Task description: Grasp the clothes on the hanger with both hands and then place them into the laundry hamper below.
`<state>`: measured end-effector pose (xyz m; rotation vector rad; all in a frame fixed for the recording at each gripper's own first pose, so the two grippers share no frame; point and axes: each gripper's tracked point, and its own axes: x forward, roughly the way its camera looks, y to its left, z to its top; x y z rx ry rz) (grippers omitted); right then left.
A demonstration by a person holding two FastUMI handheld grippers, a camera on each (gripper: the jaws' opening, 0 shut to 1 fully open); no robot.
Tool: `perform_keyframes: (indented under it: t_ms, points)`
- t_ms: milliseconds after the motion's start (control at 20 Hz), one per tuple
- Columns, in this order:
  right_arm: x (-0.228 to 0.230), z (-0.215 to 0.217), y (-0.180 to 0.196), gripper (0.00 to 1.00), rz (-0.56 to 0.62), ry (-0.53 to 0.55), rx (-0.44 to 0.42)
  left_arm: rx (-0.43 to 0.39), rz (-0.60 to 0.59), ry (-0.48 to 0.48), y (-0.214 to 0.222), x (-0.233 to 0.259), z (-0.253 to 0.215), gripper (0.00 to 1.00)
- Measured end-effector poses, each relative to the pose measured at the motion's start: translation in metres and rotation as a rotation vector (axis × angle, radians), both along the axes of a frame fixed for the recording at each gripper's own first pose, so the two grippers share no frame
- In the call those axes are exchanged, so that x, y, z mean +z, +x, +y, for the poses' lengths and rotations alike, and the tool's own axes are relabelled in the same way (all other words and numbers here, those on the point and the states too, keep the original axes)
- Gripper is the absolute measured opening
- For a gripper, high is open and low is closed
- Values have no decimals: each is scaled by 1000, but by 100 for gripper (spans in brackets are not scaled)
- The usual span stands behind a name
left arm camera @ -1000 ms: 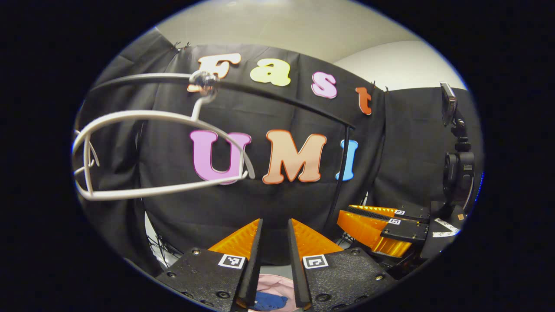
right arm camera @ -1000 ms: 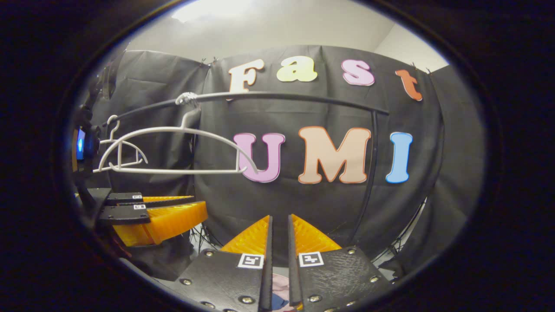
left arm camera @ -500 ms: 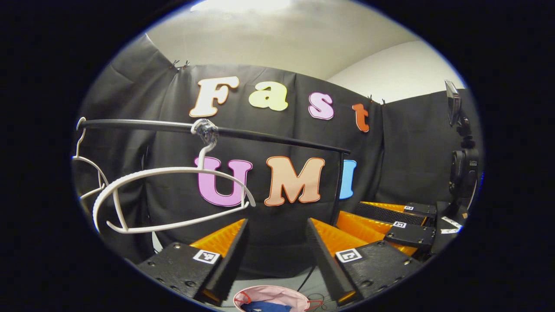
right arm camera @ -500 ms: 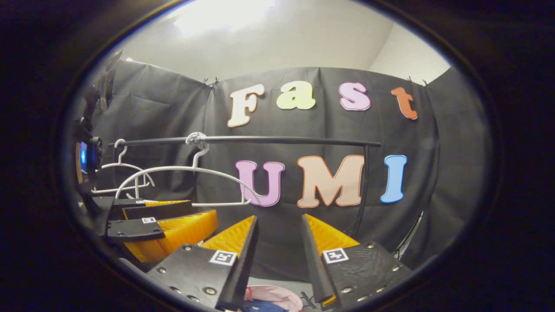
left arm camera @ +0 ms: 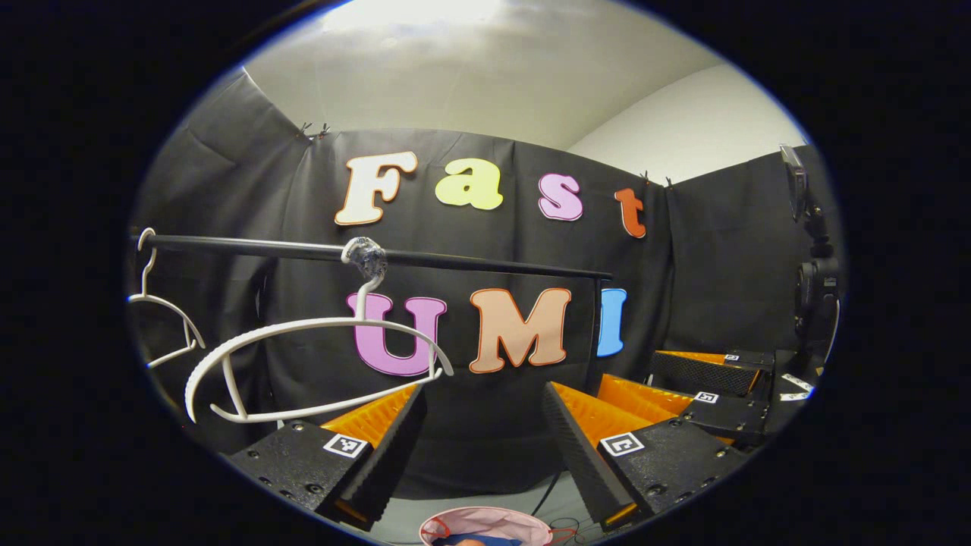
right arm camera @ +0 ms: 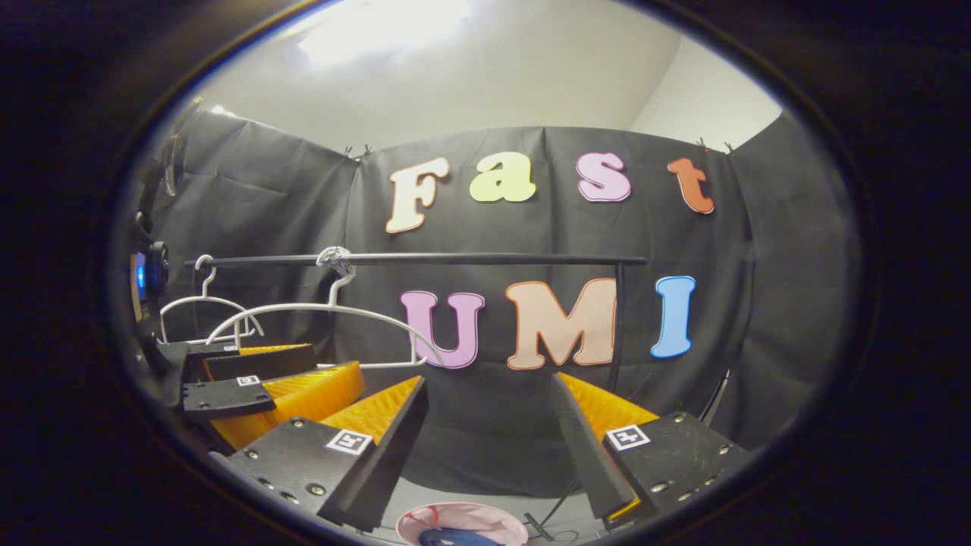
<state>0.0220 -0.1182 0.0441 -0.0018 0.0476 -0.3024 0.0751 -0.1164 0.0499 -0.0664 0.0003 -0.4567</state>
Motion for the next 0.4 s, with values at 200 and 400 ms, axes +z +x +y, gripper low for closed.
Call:
perform_keyframes:
  t_ms: [200,400]
  points:
    - [2,-10,-6,96,-10,-3,-22,-6,-1,-7,0,0,-4,96]
    - [3,-19,-10,96,-13,-5,-40,-11,-3,-9,2,0,-10,96]
